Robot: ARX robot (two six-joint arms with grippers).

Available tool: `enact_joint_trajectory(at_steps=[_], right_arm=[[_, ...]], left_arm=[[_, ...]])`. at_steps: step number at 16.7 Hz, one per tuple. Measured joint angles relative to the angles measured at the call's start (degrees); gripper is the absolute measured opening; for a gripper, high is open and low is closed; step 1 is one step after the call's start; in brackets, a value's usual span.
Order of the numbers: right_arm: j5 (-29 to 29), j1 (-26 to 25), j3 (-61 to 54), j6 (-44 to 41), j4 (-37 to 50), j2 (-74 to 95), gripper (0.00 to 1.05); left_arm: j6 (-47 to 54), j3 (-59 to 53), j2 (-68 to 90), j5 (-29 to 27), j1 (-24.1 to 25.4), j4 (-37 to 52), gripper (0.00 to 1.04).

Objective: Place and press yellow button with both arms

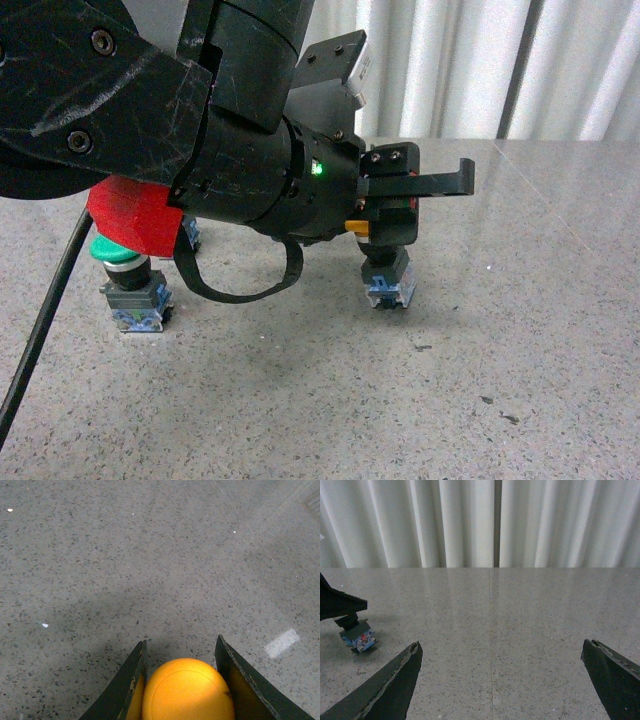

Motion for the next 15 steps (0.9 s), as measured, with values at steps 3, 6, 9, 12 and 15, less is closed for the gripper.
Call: enact_joint_trajectory(at_steps=[3, 6, 9, 12, 15], right_arm=[[0.0, 0.0, 0.0, 0.0, 0.0, 0.0, 0.98], [0.0, 0.0, 0.0, 0.0, 0.0, 0.0, 0.98], [0.0, 0.0, 0.0, 0.0, 0.0, 0.0, 0.98], [0.0, 0.0, 0.0, 0.0, 0.0, 0.0, 0.98], [0.0, 0.0, 0.0, 0.0, 0.0, 0.0, 0.98]], left_arm=[[-0.6, 0.2, 0.4, 0.3, -0.1, 0.0, 0.38], [-2.0, 0.8, 0.9, 0.8, -0.9, 0.0, 0.51], [-2.6, 1.7, 1.0, 1.6, -1.8, 1.5, 0.83], [-3.0, 2.4, 0.8, 1.9, -2.5, 3.5, 0.97], [-0.5, 5.4, -2.3, 0.4, -2.2, 8.3, 0.98]])
